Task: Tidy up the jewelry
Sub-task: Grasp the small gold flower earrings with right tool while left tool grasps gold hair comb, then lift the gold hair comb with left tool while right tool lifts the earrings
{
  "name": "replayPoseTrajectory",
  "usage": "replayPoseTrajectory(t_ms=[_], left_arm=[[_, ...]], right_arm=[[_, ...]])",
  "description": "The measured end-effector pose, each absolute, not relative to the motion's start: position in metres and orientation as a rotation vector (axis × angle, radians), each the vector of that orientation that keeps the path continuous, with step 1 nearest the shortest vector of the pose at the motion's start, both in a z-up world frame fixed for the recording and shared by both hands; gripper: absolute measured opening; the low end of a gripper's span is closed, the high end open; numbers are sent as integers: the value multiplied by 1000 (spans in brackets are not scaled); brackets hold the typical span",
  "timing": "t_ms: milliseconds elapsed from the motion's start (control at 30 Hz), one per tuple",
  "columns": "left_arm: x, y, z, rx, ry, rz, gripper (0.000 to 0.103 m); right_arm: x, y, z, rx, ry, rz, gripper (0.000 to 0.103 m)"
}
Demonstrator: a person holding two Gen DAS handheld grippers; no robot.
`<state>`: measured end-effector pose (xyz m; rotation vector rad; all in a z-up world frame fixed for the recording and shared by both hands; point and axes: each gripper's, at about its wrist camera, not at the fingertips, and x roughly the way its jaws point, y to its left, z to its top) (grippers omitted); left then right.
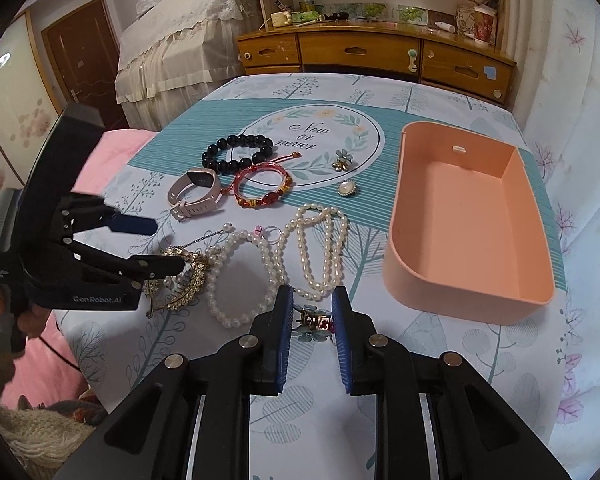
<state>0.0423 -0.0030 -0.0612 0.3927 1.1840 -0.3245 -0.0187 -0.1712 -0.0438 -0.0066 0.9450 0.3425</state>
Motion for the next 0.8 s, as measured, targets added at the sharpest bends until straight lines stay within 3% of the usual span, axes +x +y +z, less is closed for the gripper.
replayPoseTrajectory(t_ms=[200,433,633,800], left_arm=[[44,-15,-64,497,1187,-454,34],[47,-21,-68,584,1193,-568,33],[53,-25,-70,638,1235,-663,20],[57,-32,-72,706,1245,-721,20]], right_arm=[[-19,-175,-44,15,947,337,20],[-20,-176,-46,28,954,339,20],[-22,-175,-47,34,960,337,20],[-22,-175,-49,43,968,335,20]])
